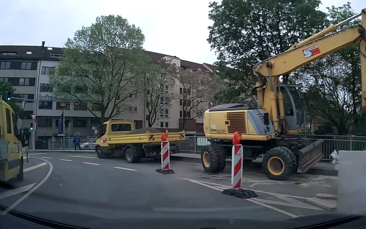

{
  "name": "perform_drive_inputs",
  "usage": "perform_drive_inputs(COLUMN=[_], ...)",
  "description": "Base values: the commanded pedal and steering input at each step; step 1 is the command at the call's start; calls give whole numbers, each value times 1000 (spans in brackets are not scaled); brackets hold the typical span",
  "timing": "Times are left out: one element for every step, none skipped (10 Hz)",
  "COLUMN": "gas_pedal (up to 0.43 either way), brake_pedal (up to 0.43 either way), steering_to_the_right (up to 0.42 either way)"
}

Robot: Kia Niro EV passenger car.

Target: Follow the waypoints while adhering to traffic rules and regulations

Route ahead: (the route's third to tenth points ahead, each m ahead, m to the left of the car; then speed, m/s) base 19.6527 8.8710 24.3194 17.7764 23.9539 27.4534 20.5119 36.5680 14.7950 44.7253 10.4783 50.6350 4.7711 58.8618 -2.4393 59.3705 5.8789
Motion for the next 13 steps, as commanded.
perform_drive_inputs(gas_pedal=[138, 130, 118, 118, 118, 118, 118, 118, 118, 118, 118, 118, 118], brake_pedal=[0, 0, 0, 0, 0, 0, 0, 0, 0, 0, 0, 0, 0], steering_to_the_right=[-258, -256, -254, -251, -251, -249, -247, -245, -241, -237, -230, -223, -218])
